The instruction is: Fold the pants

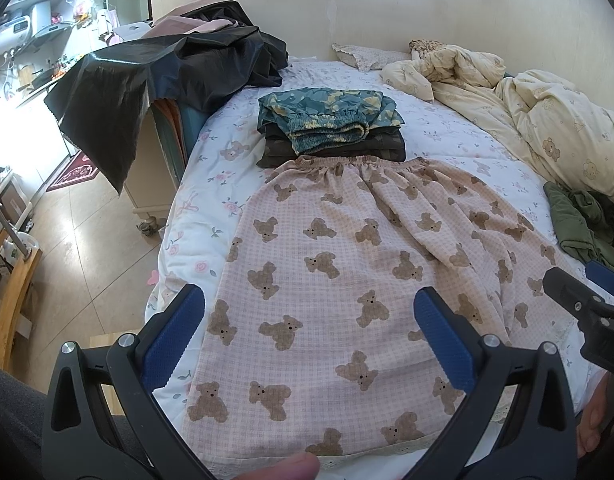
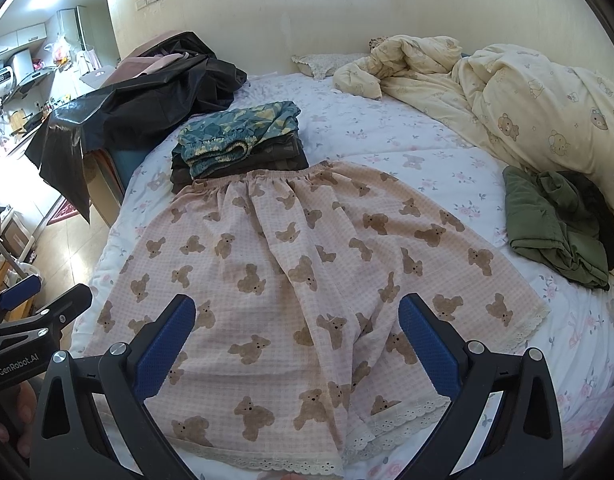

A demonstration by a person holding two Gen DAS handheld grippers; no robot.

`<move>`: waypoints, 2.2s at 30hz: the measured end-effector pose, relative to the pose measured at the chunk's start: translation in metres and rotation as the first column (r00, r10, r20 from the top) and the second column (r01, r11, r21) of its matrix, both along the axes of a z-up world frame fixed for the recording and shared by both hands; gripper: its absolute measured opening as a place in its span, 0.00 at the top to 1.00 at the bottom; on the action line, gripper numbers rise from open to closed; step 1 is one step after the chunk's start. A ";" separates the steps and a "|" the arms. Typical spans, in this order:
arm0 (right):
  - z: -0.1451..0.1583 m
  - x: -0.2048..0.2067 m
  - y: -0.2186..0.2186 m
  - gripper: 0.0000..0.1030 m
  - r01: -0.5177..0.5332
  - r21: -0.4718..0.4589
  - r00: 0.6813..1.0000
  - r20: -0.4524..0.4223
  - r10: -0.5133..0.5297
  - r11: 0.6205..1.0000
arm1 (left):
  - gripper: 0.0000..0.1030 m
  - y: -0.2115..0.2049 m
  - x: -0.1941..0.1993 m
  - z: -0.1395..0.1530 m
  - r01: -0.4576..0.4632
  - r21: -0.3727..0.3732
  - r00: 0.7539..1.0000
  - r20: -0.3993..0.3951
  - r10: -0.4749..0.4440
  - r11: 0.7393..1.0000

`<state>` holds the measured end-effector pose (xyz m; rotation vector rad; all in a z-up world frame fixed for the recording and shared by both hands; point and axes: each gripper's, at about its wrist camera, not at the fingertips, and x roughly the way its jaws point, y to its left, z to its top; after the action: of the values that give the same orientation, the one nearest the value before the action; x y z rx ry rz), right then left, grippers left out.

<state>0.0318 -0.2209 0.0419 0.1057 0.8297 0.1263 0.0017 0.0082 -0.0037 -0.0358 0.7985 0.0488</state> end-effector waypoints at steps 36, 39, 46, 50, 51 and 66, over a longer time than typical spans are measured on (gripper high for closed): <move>-0.042 0.008 -0.090 0.00 0.286 0.076 0.940 -0.214 -0.265 0.955 | 0.00 -0.008 0.009 -0.004 -0.007 0.019 0.999 -0.053 0.008 1.000; -0.065 0.009 -0.137 0.01 0.435 0.063 0.863 -0.313 -0.396 0.898 | 0.00 -0.017 0.013 -0.008 0.015 0.024 0.997 -0.078 -0.013 1.000; -0.100 0.019 -0.216 0.22 0.618 0.055 0.739 -0.383 -0.555 0.784 | 0.00 -0.039 0.025 -0.013 0.052 0.053 0.993 -0.112 -0.046 0.997; -0.116 0.030 -0.239 0.34 0.638 0.002 0.711 -0.387 -0.587 0.770 | 0.00 -0.051 0.038 -0.015 0.071 0.090 0.990 -0.124 -0.060 0.993; -0.119 0.033 -0.243 0.37 0.639 -0.002 0.707 -0.391 -0.589 0.769 | 0.00 -0.052 0.042 -0.017 0.074 0.101 0.990 -0.127 -0.061 0.992; -0.142 0.059 -0.258 0.68 0.659 0.035 0.686 -0.438 -0.581 0.751 | 0.00 -0.132 0.170 -0.030 0.131 0.074 0.966 -0.233 -0.111 0.989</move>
<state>0.0908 -0.4794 -0.1004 0.6147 1.1522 -0.4905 0.1720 -0.1233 -0.0337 0.1054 1.0262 -0.0282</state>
